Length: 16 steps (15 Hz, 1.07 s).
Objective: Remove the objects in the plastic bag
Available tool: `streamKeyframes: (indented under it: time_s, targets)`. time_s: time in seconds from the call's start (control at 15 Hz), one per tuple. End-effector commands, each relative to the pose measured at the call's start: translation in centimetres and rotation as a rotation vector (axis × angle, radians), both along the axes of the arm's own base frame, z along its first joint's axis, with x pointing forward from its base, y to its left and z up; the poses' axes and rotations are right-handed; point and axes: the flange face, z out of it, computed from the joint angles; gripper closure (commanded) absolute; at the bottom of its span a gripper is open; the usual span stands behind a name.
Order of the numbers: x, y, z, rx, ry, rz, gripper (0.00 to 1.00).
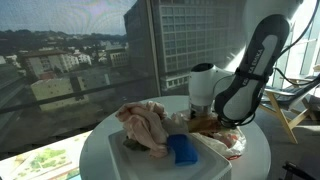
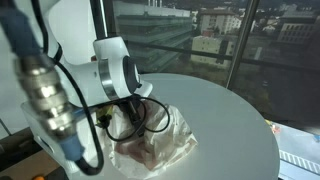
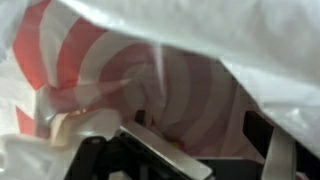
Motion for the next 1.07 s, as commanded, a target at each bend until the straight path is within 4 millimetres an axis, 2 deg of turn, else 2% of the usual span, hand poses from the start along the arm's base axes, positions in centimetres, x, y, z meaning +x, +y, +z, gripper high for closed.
streamKeyframes:
  time_s: [0.0,0.27,0.73,1.0]
  targets:
    - [0.3,1.7,0.9,0.059,-0.04,0.043,0.0]
    - [0.9,-0.1,0.0,-0.003,-0.028,0.057,0.0]
    - [1.5,-5.3,-1.3,-0.124,-0.03,0.064,0.0]
    - [2.1,-6.4,-2.3,-0.168,-0.037,0.072,0.0]
